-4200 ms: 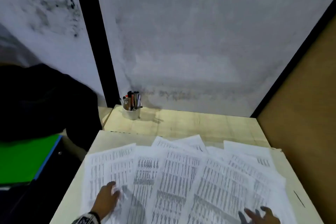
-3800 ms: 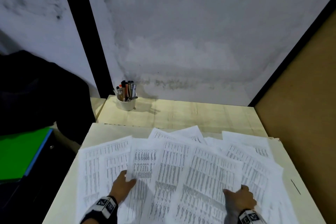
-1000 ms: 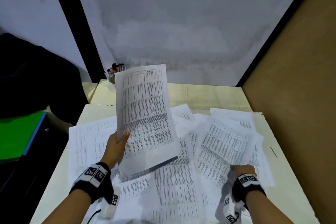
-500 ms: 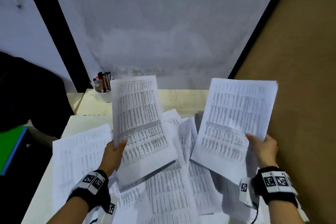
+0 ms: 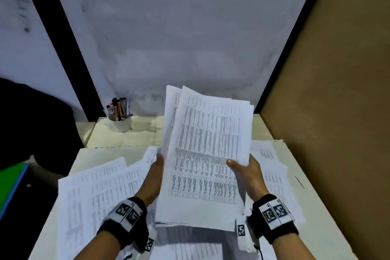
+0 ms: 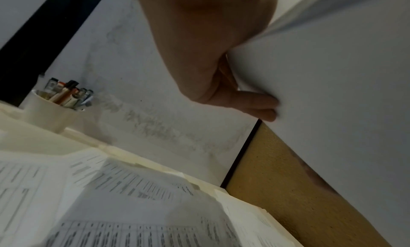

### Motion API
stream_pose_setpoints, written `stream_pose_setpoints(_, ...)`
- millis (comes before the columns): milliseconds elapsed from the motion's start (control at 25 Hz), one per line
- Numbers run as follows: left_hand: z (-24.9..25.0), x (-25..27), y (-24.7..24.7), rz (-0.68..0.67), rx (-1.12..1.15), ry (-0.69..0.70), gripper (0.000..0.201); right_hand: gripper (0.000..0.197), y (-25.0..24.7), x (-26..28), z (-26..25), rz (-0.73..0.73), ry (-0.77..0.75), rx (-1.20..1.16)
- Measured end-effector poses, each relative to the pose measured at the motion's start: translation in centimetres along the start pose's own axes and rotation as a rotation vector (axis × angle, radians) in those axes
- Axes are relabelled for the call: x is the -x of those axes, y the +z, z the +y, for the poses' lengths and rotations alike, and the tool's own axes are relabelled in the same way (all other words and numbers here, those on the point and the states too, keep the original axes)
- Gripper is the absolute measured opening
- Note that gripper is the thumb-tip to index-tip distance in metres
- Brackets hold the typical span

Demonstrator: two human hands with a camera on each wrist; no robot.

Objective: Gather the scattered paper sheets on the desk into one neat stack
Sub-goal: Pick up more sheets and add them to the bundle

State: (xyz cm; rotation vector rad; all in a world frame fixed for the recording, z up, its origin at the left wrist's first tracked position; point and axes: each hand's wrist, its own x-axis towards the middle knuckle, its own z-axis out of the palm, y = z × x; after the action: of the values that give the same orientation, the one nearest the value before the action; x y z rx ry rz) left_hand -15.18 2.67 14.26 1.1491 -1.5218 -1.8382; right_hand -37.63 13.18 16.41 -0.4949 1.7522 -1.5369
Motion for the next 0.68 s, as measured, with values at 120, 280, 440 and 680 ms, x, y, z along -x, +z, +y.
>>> stream_pose_setpoints(120,0.9,0.5,-0.5,0.025,-0.05,0.191,0.037,0.031,1.2,0.4,-1.0,0.007,-0.083,-0.094)
stream_pose_setpoints(280,1.8,1.7,-0.6,0.087,-0.059,0.317,0.025,0.032,1.8,0.6,-0.6,-0.063,-0.229,-0.079)
stream_pose_setpoints(440,0.3,2.4,-0.7,0.157,0.022,0.217,0.016,0.029,2.0,1.1,1.6,-0.256,-0.191,-0.059)
stream_pose_setpoints(680,-3.4,3.2,-3.5,0.113,-0.146,0.109,0.023,0.013,4.0,1.3,3.8,-0.259,-0.124,0.131)
